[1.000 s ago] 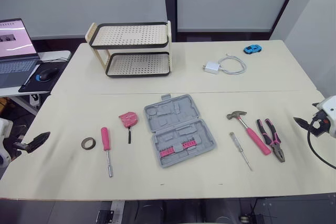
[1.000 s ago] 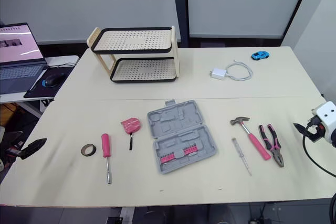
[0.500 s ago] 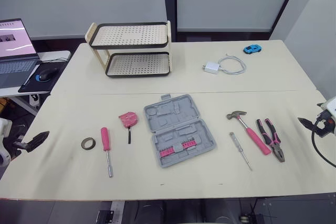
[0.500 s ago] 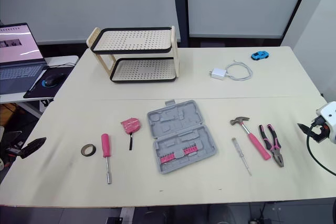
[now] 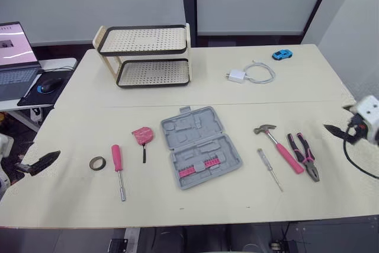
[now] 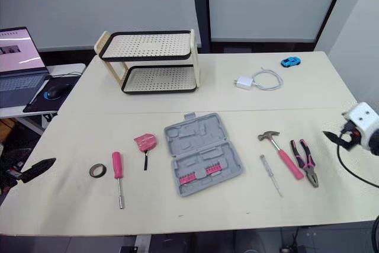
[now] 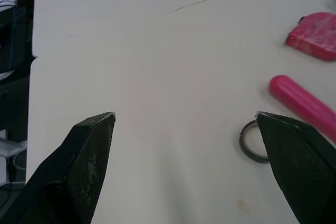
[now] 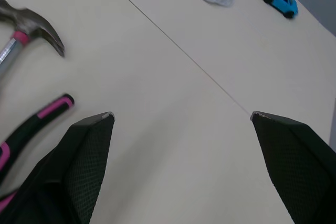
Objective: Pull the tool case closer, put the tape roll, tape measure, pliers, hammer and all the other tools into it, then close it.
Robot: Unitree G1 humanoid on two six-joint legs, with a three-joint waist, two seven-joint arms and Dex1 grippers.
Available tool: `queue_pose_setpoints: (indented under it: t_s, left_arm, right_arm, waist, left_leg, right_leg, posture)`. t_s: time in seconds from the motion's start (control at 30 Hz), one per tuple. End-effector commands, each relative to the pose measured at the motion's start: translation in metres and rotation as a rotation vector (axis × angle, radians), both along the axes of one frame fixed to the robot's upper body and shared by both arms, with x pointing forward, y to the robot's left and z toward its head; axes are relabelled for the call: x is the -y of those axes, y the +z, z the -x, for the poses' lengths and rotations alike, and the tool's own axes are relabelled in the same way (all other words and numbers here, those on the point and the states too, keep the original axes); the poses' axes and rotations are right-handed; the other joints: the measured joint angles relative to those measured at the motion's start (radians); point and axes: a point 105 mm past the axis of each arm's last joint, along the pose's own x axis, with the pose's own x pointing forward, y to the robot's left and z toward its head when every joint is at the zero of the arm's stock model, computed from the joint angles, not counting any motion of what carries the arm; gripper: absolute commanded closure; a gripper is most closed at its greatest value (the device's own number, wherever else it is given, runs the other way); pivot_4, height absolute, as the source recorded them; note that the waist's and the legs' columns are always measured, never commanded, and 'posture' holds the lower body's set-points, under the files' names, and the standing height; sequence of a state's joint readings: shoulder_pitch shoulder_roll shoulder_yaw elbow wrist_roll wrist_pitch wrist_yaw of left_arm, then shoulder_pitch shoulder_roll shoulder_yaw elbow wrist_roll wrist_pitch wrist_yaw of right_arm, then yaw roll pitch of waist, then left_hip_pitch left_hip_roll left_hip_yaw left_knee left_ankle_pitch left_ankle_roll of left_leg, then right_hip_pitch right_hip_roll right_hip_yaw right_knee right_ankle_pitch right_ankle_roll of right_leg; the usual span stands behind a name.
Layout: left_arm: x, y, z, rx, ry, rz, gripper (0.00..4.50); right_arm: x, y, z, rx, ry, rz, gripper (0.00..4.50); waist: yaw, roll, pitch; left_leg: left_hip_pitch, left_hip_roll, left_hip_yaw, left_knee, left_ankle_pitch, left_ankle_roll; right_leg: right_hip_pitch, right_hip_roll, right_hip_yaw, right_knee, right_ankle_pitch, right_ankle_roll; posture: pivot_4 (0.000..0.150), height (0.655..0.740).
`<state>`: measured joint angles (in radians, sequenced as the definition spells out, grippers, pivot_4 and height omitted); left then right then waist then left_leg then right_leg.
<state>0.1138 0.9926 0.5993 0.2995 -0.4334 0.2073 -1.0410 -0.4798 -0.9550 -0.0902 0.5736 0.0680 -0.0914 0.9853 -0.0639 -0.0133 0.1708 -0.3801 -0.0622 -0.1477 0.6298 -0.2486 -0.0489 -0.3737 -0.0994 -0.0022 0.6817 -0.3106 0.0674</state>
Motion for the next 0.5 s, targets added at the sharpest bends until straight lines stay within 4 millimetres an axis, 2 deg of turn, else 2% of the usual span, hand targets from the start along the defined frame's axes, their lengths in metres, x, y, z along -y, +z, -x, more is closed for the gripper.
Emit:
queue_pose_setpoints:
  t_s: [0.03,0.13,0.23,0.33,0.4,0.5]
  left_arm:
    - [0.037,0.016,-0.004,0.009,-0.131,-0.015,1.15]
    - [0.080,0.008,-0.014,-0.032,-0.265,-0.056,2.09]
    - [0.114,-0.005,-0.025,-0.062,-0.354,-0.081,3.03]
    - [0.141,-0.022,-0.033,-0.081,-0.416,-0.073,3.93]
    - [0.154,-0.035,-0.036,-0.107,-0.440,-0.070,4.49]
    - [0.169,-0.052,-0.038,-0.145,-0.466,-0.069,4.49]
  right_arm:
    - [-0.048,0.007,-0.005,-0.002,0.163,0.030,1.22]
    - [-0.097,0.003,-0.012,-0.017,0.309,0.078,2.29]
    - [-0.132,-0.005,-0.018,-0.041,0.403,0.108,3.37]
    - [-0.157,-0.014,-0.023,-0.061,0.466,0.117,4.43]
    - [-0.166,-0.022,-0.027,-0.075,0.488,0.146,4.50]
    - [-0.169,-0.035,-0.033,-0.104,0.500,0.206,4.50]
  waist:
    - [0.005,0.000,0.000]
    - [0.009,0.000,0.000]
    - [0.010,0.000,0.000]
    - [0.010,0.000,0.000]
    - [0.010,0.000,0.000]
    - [0.010,0.000,0.000]
  left_leg:
    - [0.000,0.000,0.000,0.000,0.000,0.000]
    - [0.000,0.001,0.000,0.000,0.000,0.000]
    - [0.000,0.001,0.001,0.000,0.000,0.000]
    - [-0.001,0.001,0.001,0.000,0.000,0.000]
    - [-0.001,0.001,0.001,0.000,0.000,-0.001]
    - [-0.002,0.001,0.001,0.000,0.001,-0.003]
  right_leg:
    - [0.000,0.000,0.000,0.000,0.000,0.000]
    - [0.000,0.001,0.001,0.000,0.000,-0.001]
    - [0.000,0.002,0.001,0.000,0.001,-0.001]
    - [-0.001,0.002,0.001,-0.001,0.001,-0.001]
    - [-0.001,0.002,0.001,-0.002,0.001,-0.001]
    - [-0.002,0.003,0.001,-0.001,0.001,-0.001]
  posture:
    - [0.150,0.7400]
    - [0.150,0.7400]
    - [0.150,0.7400]
    - [0.150,0.7400]
    - [0.150,0.7400]
    - [0.150,0.7400]
